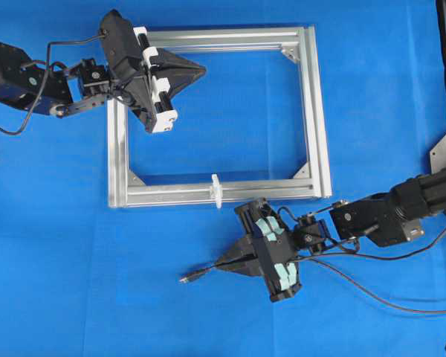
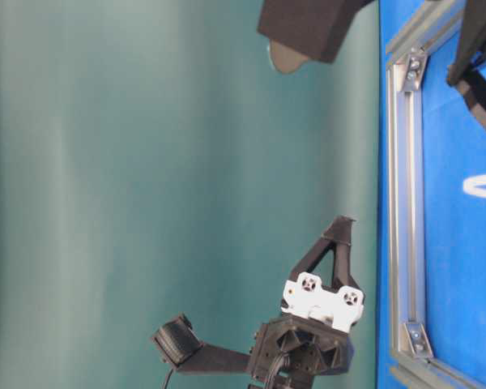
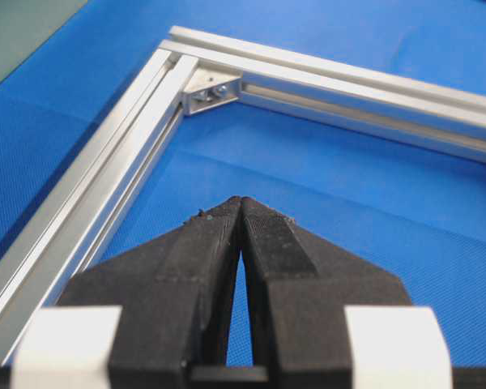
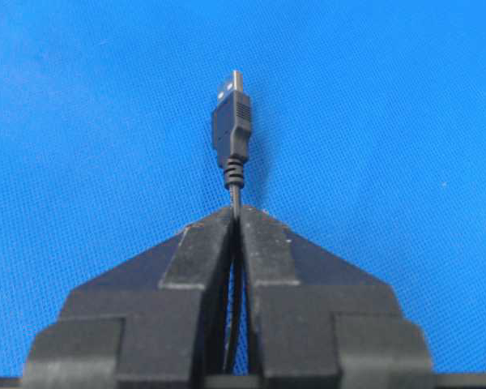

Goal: Insert the wire through the string loop located in the center.
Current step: 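Lower the right gripper over the cable near the plug and close, then lift the gripped cable with the right gripper, plug pointing left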

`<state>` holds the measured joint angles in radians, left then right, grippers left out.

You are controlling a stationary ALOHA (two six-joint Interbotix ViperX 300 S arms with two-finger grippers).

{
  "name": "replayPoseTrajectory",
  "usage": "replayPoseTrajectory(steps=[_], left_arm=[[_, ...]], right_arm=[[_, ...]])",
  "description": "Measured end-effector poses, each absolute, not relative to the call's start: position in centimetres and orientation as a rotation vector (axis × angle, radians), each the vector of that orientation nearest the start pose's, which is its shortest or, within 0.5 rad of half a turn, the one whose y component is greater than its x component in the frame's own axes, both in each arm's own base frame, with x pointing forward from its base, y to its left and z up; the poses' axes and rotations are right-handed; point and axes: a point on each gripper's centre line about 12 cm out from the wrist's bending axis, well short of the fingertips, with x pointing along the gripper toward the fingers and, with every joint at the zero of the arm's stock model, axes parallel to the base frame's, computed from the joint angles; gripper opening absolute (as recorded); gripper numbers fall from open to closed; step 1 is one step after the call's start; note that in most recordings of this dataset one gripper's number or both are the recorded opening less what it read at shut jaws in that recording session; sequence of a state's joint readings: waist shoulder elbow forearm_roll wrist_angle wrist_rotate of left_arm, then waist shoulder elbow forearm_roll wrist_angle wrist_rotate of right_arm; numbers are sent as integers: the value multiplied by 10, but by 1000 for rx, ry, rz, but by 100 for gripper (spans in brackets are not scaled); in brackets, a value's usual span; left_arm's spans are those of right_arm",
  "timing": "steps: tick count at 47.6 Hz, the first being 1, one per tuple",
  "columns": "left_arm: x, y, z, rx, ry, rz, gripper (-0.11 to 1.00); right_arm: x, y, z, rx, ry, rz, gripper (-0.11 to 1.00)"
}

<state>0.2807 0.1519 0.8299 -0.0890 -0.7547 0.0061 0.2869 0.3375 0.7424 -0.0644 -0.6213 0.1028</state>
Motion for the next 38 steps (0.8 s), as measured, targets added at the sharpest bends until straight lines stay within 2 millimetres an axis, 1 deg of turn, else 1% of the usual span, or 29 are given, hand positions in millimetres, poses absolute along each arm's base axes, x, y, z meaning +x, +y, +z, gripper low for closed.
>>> replayPoseTrajectory(steps=[2,7,17,23,38], left_arm=[[369,114,138,-85,218,347,0],[369,114,138,-83,219,347,0],[369,114,138,-83,220,347,0],[369,114,138,-83,220,347,0],[369,114,138,-84,222,347,0]], right_arm=[[384,118,74,-10,470,308,-2],[384,119,84,-14,474,309,-2],[380,121,123,-20,464,314,-2],[377,122,138,-21,456,315,-2],[376,122,138,-21,464,315,-2]])
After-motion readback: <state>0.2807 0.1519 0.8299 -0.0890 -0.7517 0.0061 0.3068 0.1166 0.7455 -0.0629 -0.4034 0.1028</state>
